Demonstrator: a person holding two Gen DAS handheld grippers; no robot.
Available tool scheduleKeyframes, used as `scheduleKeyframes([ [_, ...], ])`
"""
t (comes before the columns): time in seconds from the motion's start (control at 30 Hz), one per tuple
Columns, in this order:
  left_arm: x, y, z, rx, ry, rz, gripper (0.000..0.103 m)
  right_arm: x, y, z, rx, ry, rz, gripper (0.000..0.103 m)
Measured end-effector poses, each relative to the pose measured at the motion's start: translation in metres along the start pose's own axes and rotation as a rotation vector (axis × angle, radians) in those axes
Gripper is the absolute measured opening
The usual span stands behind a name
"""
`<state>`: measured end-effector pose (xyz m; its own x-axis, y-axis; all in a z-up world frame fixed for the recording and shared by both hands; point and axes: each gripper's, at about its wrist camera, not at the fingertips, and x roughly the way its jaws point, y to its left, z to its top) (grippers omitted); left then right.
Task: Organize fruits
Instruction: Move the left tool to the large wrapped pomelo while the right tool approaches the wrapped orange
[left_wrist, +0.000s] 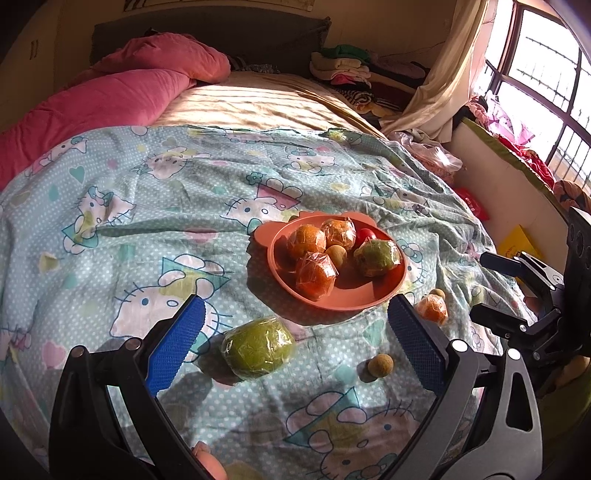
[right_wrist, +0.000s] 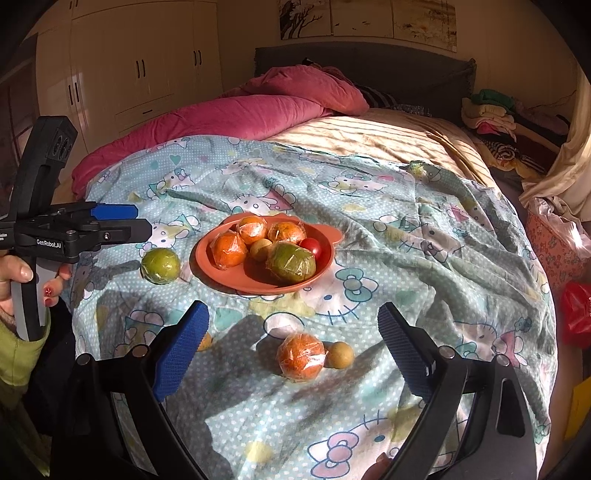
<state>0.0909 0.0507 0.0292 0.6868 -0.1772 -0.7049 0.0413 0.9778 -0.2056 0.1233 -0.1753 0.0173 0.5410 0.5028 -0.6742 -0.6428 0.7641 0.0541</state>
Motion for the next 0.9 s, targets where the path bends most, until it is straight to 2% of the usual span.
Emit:
scheduleKeyframes([
  [0.9, 0.015, 0.015, -0.039, 0.009, 0.113, 0.057, 0.093, 0.018, 0.006, -0.032, 0.036, 0.103, 0.028, 0.091],
])
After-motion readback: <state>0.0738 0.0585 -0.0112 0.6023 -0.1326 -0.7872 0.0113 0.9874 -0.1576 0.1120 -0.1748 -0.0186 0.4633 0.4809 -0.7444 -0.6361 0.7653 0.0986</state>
